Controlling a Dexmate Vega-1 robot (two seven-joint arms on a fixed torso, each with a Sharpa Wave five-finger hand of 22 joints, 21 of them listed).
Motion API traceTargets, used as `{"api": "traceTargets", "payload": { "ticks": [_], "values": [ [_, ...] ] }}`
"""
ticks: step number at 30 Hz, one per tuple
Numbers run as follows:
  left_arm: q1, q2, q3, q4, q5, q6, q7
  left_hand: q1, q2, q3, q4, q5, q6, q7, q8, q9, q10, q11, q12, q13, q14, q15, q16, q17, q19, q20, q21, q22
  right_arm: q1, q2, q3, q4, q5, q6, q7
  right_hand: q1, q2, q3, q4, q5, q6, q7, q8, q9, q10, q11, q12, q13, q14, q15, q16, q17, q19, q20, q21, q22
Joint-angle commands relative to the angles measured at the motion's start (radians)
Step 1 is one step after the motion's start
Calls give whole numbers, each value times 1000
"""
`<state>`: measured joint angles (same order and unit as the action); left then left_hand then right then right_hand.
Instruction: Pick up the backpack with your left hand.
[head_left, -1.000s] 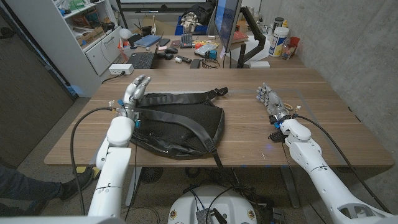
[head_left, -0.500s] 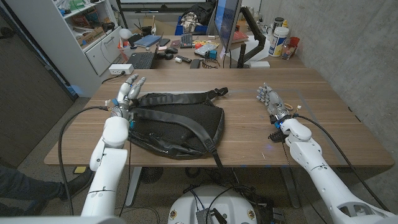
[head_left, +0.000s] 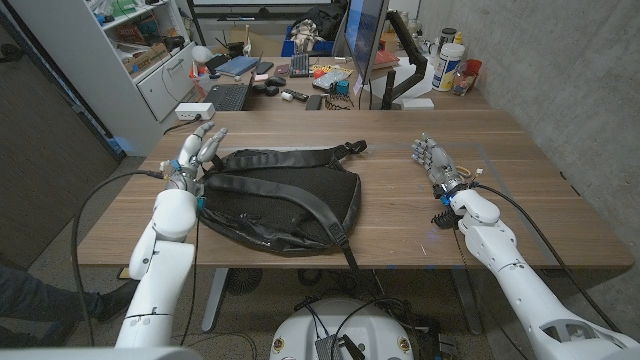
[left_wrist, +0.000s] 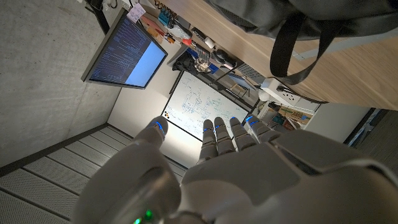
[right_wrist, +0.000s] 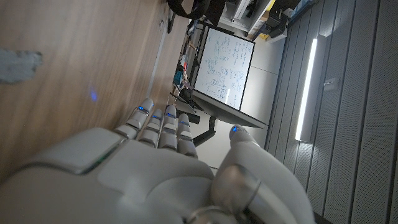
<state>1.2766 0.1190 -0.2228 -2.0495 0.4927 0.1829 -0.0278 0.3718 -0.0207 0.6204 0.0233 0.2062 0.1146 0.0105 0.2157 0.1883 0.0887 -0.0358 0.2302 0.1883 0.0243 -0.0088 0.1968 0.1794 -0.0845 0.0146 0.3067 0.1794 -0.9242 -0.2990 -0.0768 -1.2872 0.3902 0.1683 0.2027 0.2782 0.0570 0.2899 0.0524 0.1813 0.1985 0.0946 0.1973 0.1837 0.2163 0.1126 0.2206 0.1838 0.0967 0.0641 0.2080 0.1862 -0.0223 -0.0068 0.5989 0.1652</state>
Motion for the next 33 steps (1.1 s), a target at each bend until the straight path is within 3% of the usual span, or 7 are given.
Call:
{"api": "traceTargets", "payload": {
  "ticks": [1, 12, 15, 33],
  "values": [
    [37, 12, -31, -45, 23, 38, -43, 9, -1, 3, -5, -5, 6, -4, 4, 3, 6, -4, -2, 6, 8, 0, 1, 2, -2, 7, -4, 2, 18, -8, -11, 20, -9, -17, 11, 3, 9, 5, -5, 3, 7, -1, 2, 5, 5, -1, 6, 2, 9, 1, 1, 3, 0, -1, -3, 6],
    [59, -20, -7, -85, 147, 109, 73, 9, -4, 0, -7, -7, 5, -6, 1, 3, 10, -3, -3, 6, 12, 4, 1, 3, -3, 22, -7, 2, 22, -8, -16, 32, -9, -19, 19, 3, 10, 5, -6, 2, 7, -2, 2, 6, 8, -3, 6, 2, 13, -1, 1, 3, 3, -1, -8, 6],
    [48, -19, -10, -81, 140, 125, 65, 9, -6, -1, -9, -9, 11, -4, 3, 3, 13, -3, -3, 6, 18, 7, 3, 3, -1, 23, -8, 2, 18, -8, -13, 34, -7, -17, 19, 2, 11, 5, -6, 2, 8, -2, 2, 6, 8, -4, 6, 2, 14, -2, 1, 3, 4, -1, -9, 6],
    [-36, 55, 7, 1, 197, 223, 17, 7, -11, -6, -10, -13, 12, -10, 0, 4, 12, -4, -7, 7, 20, 10, 1, 5, 6, 49, -11, 2, -17, -13, 8, 2, 2, -18, -4, 2, 11, 4, -8, 2, 9, -6, 1, 6, 12, -3, 6, 2, 18, -3, 0, 3, 8, 0, -17, 6]
  ]
}}
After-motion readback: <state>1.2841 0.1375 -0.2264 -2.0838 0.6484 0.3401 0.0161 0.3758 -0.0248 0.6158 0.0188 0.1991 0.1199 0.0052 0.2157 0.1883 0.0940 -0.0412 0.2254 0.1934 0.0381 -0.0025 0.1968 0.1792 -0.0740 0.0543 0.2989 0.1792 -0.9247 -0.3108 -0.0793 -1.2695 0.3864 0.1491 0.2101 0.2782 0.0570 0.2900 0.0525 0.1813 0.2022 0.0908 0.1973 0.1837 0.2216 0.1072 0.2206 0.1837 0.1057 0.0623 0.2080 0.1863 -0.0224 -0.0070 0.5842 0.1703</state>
